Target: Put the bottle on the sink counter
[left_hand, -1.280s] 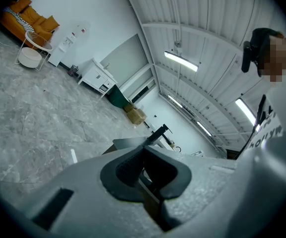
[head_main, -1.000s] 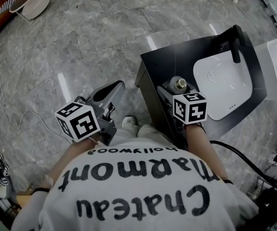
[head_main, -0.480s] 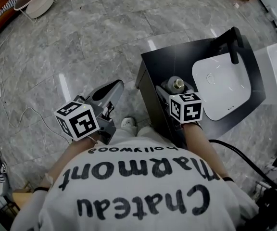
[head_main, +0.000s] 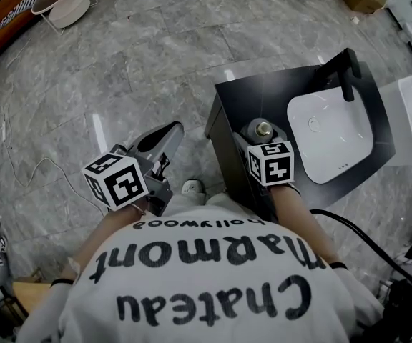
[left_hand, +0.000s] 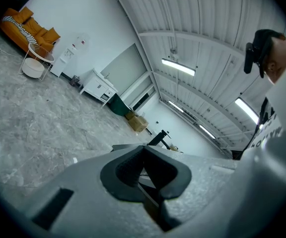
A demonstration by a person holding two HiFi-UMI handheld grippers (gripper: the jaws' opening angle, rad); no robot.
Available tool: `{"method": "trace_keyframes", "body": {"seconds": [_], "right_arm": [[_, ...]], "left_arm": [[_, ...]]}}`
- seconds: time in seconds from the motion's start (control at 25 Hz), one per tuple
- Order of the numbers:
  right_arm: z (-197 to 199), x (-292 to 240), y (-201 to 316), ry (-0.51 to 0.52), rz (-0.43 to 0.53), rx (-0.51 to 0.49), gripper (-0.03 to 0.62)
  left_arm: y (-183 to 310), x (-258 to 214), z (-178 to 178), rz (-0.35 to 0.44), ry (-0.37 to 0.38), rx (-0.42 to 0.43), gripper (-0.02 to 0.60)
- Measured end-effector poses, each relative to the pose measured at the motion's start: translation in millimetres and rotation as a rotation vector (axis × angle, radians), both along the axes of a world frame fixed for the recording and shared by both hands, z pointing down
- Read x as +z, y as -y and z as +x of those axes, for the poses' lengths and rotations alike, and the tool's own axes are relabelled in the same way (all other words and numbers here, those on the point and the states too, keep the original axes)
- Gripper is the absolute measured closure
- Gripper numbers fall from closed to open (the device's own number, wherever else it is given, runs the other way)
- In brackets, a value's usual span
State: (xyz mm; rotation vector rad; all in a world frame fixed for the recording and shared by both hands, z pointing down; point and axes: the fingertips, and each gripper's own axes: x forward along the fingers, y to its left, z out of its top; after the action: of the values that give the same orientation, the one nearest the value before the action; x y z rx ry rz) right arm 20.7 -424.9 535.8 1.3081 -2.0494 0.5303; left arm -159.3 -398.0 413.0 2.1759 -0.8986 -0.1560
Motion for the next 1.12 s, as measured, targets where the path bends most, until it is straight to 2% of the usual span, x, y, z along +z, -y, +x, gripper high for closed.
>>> {"method": "trace_keyframes", "body": {"seconds": [0.68, 1.12], "right_arm": [[-2.4, -0.1, -0.3, 0.03, 0.019, 0.027, 0.252], [-2.4, -1.3, -0.7, -0.04, 0.094, 0.029, 0.252]], "left_arm": [[-23.8, -0.3, -28.8, -0.007, 0.007, -0.079, 0.566], [-37.5, -9.0, -45.5, 0.014, 0.02, -0.142, 0.566]]}}
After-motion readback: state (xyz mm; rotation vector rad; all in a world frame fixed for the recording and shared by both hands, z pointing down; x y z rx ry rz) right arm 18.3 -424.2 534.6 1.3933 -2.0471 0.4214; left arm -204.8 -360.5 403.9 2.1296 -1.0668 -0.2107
